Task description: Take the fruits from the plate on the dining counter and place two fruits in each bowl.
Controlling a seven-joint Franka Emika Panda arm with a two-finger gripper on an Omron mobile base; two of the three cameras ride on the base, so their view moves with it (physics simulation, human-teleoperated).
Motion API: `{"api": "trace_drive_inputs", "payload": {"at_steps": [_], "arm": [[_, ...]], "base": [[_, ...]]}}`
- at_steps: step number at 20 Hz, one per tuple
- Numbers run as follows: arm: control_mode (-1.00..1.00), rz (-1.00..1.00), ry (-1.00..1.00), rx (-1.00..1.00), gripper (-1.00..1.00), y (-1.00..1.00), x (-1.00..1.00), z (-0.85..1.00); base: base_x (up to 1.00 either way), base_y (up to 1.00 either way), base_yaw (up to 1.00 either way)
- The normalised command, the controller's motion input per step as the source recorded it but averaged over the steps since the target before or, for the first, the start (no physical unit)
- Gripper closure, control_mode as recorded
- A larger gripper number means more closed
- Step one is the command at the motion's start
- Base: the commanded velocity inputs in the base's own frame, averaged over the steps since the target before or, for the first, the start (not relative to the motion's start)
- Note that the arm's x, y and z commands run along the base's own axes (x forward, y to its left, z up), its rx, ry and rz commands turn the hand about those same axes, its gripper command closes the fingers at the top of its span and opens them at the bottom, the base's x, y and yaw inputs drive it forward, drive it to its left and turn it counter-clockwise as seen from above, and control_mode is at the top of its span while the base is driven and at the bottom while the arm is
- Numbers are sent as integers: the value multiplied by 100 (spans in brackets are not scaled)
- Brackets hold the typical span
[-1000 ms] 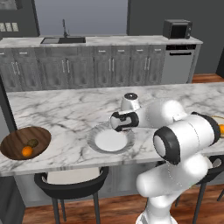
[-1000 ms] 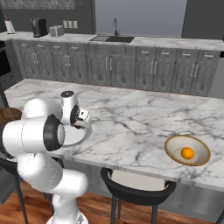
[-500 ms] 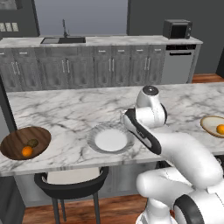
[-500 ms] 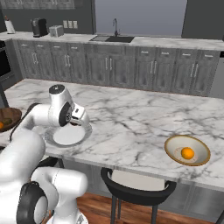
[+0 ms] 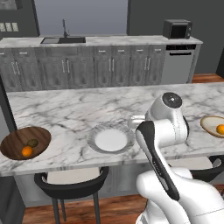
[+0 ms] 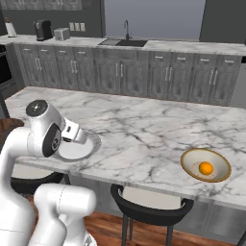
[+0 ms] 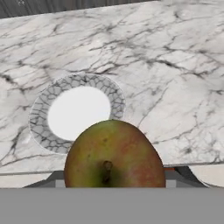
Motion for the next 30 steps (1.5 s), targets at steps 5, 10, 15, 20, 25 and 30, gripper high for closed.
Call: {"api": "trace_drive_inputs", "payload": {"at_steps": [5, 10, 15, 20, 25, 30], "arm": [[-100, 1, 0, 0, 100, 0, -10, 0], [-100, 0, 0, 0, 100, -19, -36, 0], [100, 0, 0, 0, 100, -14, -24, 0], [100, 0, 0, 0, 100, 0, 0, 0], [100, 0, 0, 0, 100, 0, 0, 0], [100, 0, 0, 0, 100, 0, 0, 0]], "base": [[0, 0, 0], [0, 0, 0], [-15, -11, 0], [-56, -52, -2], [-27, -93, -3], [0, -100, 0]]}}
